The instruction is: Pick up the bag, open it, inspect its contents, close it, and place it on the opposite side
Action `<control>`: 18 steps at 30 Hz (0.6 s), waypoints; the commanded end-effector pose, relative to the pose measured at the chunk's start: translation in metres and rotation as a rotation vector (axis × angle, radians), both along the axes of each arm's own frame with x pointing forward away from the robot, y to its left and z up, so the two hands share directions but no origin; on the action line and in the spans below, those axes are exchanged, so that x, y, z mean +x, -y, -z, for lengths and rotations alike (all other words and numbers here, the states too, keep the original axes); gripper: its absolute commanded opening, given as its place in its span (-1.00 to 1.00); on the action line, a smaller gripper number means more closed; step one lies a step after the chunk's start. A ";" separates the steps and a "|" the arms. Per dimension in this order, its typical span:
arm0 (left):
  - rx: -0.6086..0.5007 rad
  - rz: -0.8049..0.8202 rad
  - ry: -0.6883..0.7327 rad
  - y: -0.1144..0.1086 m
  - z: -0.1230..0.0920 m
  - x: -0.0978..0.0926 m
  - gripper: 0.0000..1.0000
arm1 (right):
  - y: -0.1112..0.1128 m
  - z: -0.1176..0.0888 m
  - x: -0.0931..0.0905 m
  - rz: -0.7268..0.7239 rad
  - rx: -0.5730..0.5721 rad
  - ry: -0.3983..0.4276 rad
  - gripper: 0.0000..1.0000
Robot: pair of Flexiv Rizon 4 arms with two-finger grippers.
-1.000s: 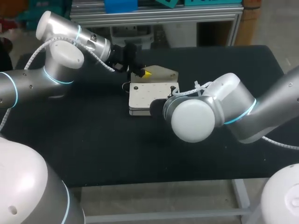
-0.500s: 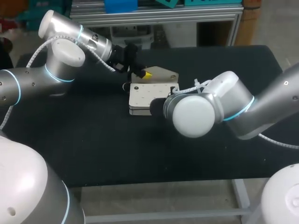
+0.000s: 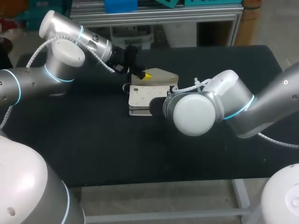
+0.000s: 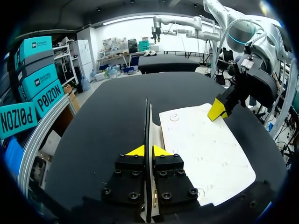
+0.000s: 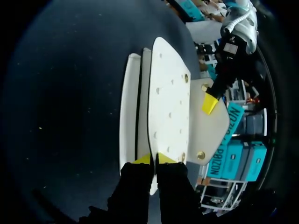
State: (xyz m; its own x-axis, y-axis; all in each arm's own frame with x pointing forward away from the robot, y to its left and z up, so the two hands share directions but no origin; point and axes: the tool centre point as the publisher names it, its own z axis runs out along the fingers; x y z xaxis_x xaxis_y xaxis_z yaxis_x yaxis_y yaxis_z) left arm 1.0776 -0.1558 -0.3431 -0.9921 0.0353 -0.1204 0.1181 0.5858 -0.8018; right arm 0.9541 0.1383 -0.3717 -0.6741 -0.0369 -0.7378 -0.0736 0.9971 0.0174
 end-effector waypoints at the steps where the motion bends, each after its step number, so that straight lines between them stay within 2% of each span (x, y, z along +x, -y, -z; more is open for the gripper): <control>1: -0.019 0.032 0.035 -0.001 0.005 -0.003 -1.00 | 0.003 0.007 -0.003 -0.120 0.152 0.474 -1.00; 10: -0.063 0.119 0.204 0.002 0.018 -0.031 -1.00 | 0.004 0.011 -0.004 -0.101 0.153 0.464 -1.00; 18: -0.036 0.166 0.314 0.004 0.031 -0.041 -1.00 | 0.004 0.011 -0.004 -0.101 0.153 0.464 -1.00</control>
